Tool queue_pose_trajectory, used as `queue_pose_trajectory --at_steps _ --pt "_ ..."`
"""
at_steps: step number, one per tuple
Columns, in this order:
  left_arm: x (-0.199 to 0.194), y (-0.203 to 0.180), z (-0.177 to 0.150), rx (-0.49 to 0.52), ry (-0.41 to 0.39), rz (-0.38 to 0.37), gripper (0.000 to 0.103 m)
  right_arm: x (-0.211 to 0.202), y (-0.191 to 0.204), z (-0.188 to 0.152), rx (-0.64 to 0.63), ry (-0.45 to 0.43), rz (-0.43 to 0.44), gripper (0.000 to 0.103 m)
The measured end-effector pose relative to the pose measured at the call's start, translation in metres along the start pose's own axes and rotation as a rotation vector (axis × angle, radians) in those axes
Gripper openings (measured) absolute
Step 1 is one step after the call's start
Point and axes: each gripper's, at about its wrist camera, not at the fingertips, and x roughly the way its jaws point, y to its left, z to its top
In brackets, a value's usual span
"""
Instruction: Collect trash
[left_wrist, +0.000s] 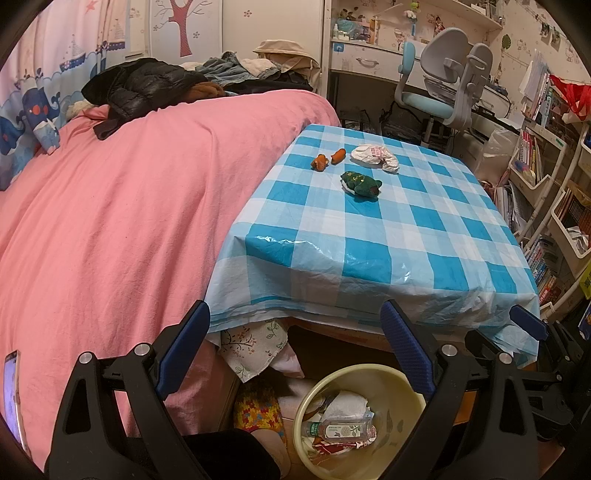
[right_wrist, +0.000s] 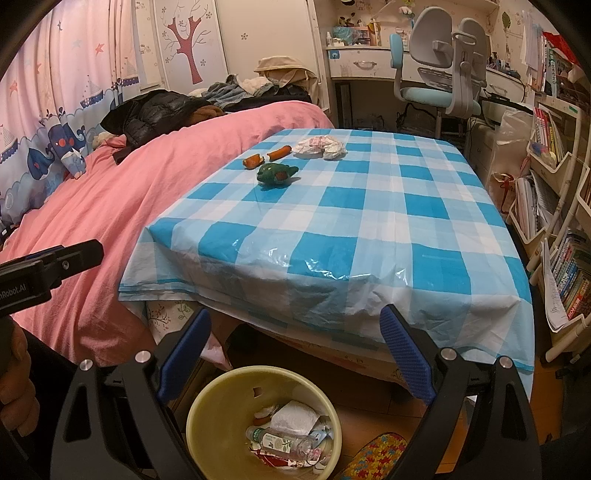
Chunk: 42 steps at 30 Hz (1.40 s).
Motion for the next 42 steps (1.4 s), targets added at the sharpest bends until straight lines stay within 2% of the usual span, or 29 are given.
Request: queue_pose_trajectory --at_steps 30,35,42 --pt "0.001 0.000 0.002 0.002 -0.007 0.003 0.090 -0.002 0.001 0.003 0.000 -0.010 0.002 0.089" --pt "0.005 0.001 0.011 0.002 -0.012 0.005 0.090 -0.001 0.002 0.003 -0.001 -0.010 0.003 0.089" --pt "0.005 0.001 0.015 0.002 -0.017 0.005 0.090 -0.006 -0.003 0.015 0.016 -0.025 0.013 0.089"
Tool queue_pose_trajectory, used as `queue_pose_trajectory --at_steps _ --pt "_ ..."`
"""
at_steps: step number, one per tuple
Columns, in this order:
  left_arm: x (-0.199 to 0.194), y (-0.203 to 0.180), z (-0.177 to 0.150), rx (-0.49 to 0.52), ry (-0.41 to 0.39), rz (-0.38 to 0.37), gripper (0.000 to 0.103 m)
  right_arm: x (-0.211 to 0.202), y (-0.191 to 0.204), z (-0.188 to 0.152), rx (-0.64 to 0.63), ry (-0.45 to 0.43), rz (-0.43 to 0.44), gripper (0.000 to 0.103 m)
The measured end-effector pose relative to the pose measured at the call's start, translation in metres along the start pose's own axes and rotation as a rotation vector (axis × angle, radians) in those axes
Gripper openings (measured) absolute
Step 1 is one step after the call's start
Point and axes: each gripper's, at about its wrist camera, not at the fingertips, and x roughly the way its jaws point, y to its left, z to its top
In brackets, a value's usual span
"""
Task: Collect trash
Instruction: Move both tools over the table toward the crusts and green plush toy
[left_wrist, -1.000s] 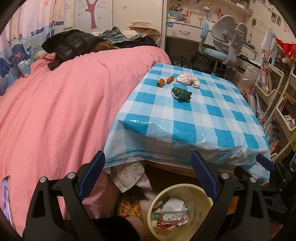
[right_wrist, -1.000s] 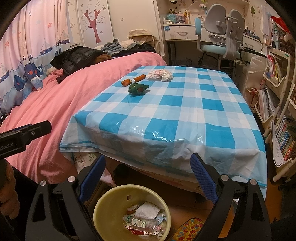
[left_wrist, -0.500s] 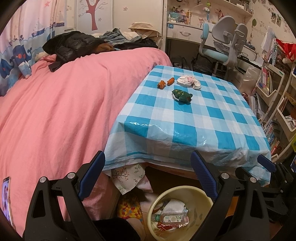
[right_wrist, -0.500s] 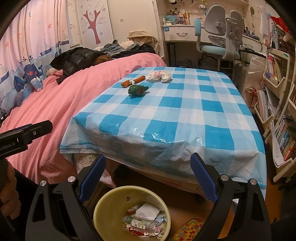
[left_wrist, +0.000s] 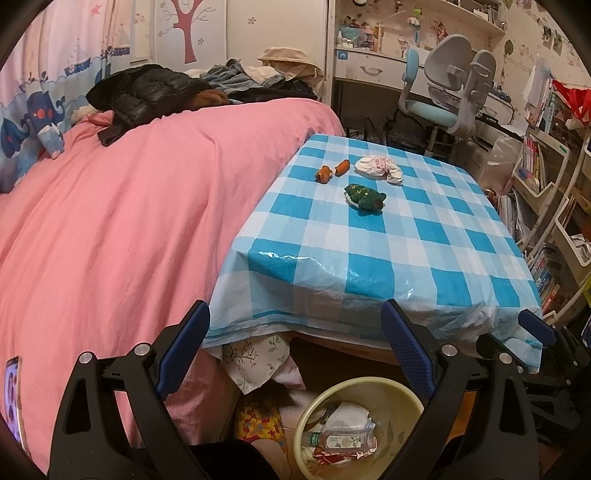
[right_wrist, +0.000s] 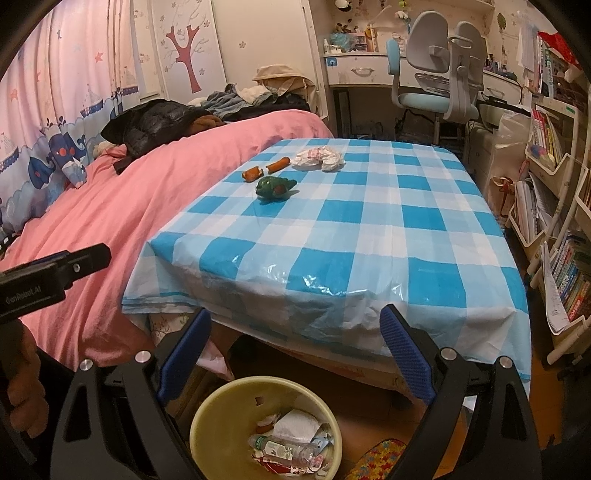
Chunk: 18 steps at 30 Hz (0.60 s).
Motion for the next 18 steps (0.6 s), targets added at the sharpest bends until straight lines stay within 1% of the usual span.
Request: queue_pose_trajectory --at_steps 10,15,18 --pt "0.010 0.006 0.018 -0.031 -0.007 0.001 0.090 0.004 -0.003 0.017 0.000 -0.025 0.014 0.089" --pt "0.017 0.009 0.027 -0.045 -0.008 -0.004 0.090 0.007 -0.004 0.035 -0.025 -0.043 0.017 0.089" --pt "0.021 0.011 0.033 -0.060 -0.010 -0.006 0.090 0.009 -0.004 0.046 -0.046 -0.051 0.012 0.090"
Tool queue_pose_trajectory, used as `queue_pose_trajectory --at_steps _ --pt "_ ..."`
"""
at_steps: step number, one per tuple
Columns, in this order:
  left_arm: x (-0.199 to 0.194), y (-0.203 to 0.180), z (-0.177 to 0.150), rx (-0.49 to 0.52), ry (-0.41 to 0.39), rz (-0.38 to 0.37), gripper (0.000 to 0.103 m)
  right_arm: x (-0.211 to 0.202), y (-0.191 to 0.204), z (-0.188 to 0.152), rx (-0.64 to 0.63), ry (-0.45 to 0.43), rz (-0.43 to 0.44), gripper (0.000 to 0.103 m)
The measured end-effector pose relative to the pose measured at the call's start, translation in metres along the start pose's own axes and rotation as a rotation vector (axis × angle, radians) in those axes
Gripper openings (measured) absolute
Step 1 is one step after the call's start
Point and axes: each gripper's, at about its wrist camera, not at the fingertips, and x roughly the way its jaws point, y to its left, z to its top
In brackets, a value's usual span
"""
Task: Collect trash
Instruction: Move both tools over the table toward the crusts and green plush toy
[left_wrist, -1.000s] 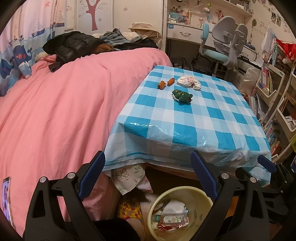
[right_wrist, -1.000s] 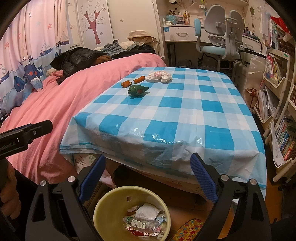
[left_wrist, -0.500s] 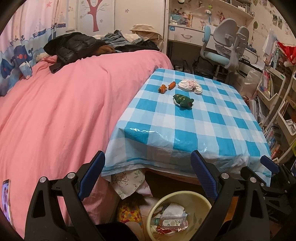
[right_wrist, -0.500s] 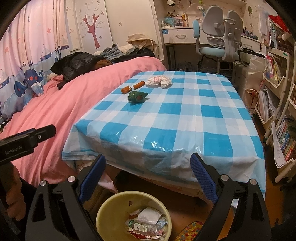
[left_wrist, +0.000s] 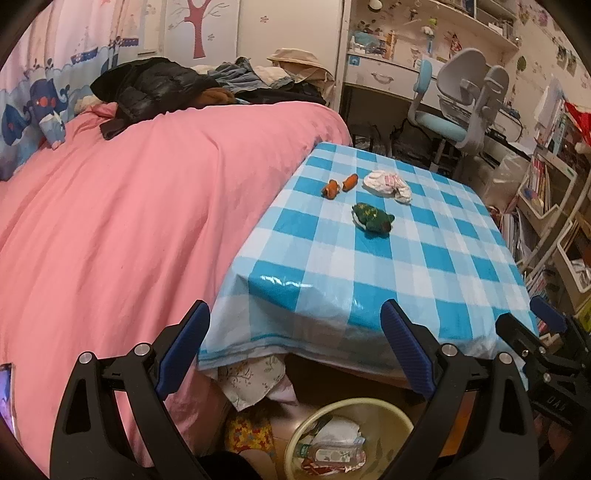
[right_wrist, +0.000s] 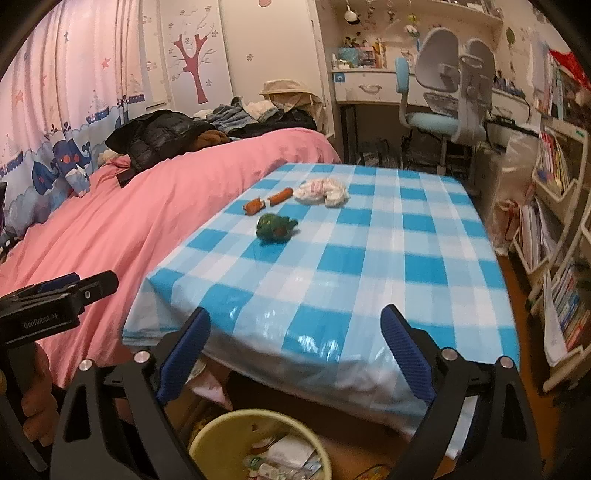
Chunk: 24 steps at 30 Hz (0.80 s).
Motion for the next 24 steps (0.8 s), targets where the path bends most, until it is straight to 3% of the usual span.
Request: queue_pose_trajectory --at_steps 6,24 --pt "0.010 -0.006 0.012 0.024 -0.012 0.032 0.090 0.005 -0.002 0.021 -0.035 -0.032 0.001 0.091" --pt "0.025 -0.001 0.033 0.037 -0.022 0.074 0.090 0.017 -0.009 0.026 0.007 -0.013 0.021 0.091"
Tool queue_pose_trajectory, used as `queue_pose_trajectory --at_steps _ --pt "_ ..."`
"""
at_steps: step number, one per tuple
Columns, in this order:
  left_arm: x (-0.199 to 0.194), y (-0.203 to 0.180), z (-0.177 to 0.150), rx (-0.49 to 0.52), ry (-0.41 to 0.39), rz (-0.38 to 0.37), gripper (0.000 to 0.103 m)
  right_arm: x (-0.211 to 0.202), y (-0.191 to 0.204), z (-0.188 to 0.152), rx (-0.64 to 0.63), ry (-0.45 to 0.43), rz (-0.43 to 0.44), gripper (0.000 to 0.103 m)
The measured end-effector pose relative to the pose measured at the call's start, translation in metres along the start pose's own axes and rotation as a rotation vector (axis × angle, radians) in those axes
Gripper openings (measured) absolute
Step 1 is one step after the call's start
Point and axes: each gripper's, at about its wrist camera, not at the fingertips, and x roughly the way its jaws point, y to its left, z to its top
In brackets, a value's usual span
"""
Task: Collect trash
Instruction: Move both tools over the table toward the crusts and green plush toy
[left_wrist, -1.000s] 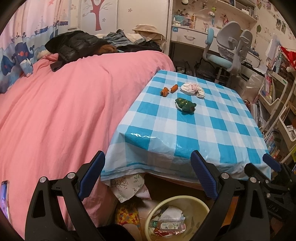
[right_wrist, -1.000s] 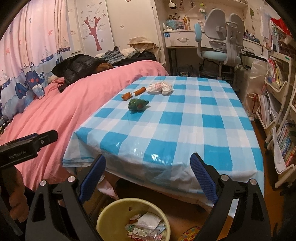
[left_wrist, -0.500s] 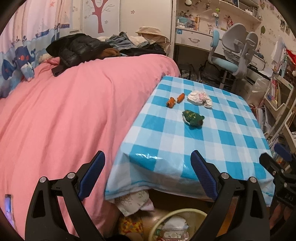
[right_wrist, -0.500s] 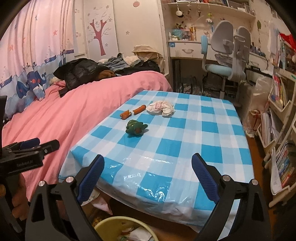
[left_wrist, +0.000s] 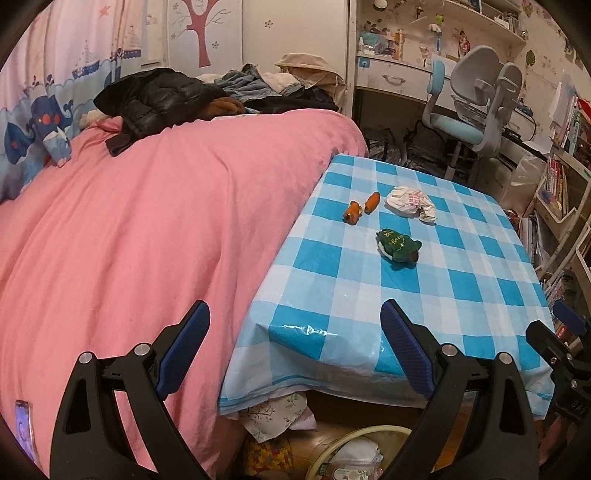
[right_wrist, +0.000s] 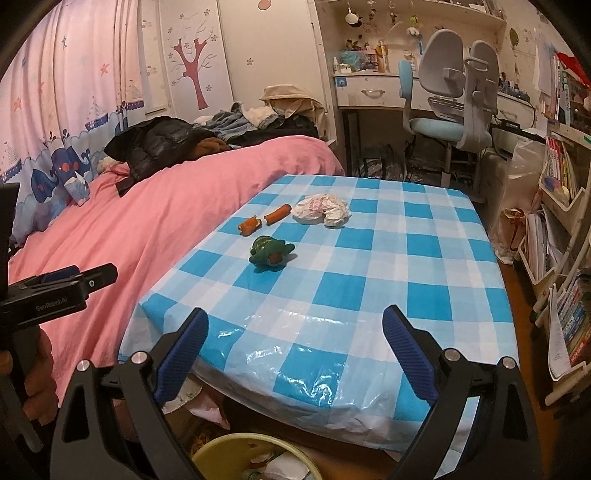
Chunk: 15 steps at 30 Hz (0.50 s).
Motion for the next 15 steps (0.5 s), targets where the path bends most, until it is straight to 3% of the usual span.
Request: queue_pose_trajectory --at_steps 15 --pt "0.013 -0.005 0.010 0.036 0.004 0.020 0.090 0.013 -0.008 0.012 -0.004 0.008 -0.003 0.091"
